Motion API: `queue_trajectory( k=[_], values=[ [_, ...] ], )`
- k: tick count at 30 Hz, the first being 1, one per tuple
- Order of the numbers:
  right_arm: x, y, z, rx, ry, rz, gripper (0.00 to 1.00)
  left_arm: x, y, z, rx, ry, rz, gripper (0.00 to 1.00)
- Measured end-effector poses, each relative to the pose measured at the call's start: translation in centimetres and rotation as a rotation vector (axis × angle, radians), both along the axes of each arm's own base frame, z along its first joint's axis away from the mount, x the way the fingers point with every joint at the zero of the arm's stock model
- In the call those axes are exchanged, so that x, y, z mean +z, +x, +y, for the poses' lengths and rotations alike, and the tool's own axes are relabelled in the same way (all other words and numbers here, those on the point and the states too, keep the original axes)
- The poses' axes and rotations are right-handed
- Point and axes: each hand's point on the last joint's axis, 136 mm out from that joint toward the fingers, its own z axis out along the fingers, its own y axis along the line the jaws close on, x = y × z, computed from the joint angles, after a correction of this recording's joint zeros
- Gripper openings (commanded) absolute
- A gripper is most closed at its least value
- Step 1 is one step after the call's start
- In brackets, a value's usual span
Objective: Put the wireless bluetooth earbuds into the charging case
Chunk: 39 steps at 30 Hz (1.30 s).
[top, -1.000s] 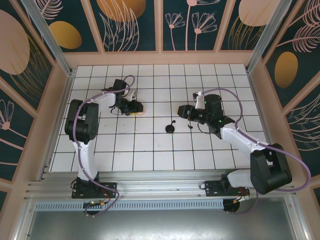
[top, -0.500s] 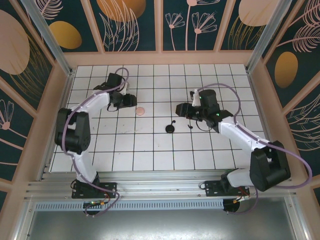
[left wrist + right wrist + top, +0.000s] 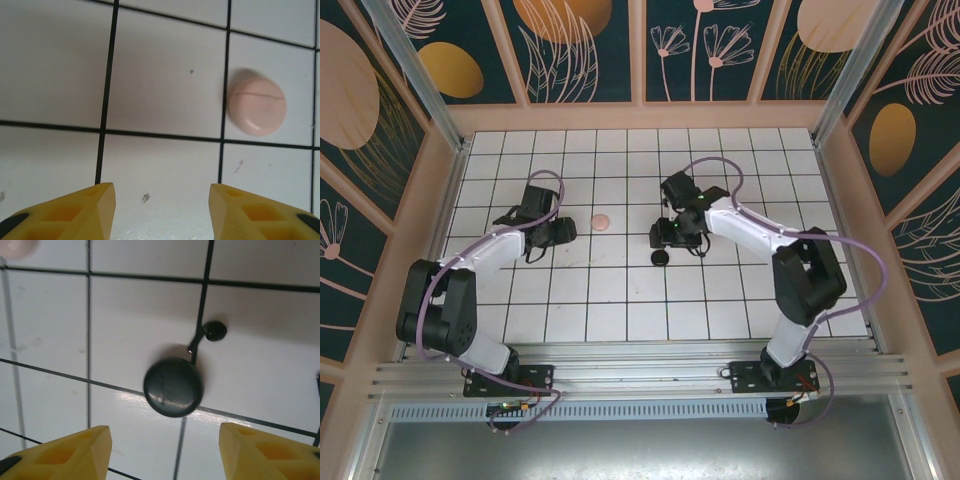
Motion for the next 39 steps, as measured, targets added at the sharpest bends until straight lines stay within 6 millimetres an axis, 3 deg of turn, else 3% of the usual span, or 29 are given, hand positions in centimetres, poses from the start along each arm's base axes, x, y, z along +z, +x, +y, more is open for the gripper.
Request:
queue_trajectory(
  k=[6,12,21,26,31,36,39],
  values=[
    [-2.2,0.0,0.4,0.016,-0.106,0.062,0.64,-0.6,-0.7,0.1,0.005,-0.008,-0.017,0.52],
    [-4.1,-0.3,1.4,0.045,-0.159,0.114,0.64,-0.6,-0.3,-0.1,0.002,-0.022,-0.049,0.52],
    [-6.0,-0.4,1.4,0.053,-0.225,0.158,0.64,-1.0,0.3,-0.7,-0.016,-0.049,-0.058,0.52],
    [-7.2,-0.3,1.5,0.06,-0.259,0.167,0.58,-1.1,0.2,-0.9,-0.021,-0.054,-0.052,0.51],
    [-7.2,-0.3,1.2,0.065,-0.282,0.16,0.46,-1.1,0.2,-1.1,-0.031,-0.061,-0.053,0.51],
    [-7.0,-0.2,1.4,0.069,-0.276,0.142,0.42,-1.1,0.1,-1.2,-0.039,-0.069,-0.051,0.5],
    [-5.9,-0.2,1.8,0.062,-0.189,0.11,0.39,-0.5,0.1,-1.7,-0.057,-0.093,-0.062,0.5]
  ],
)
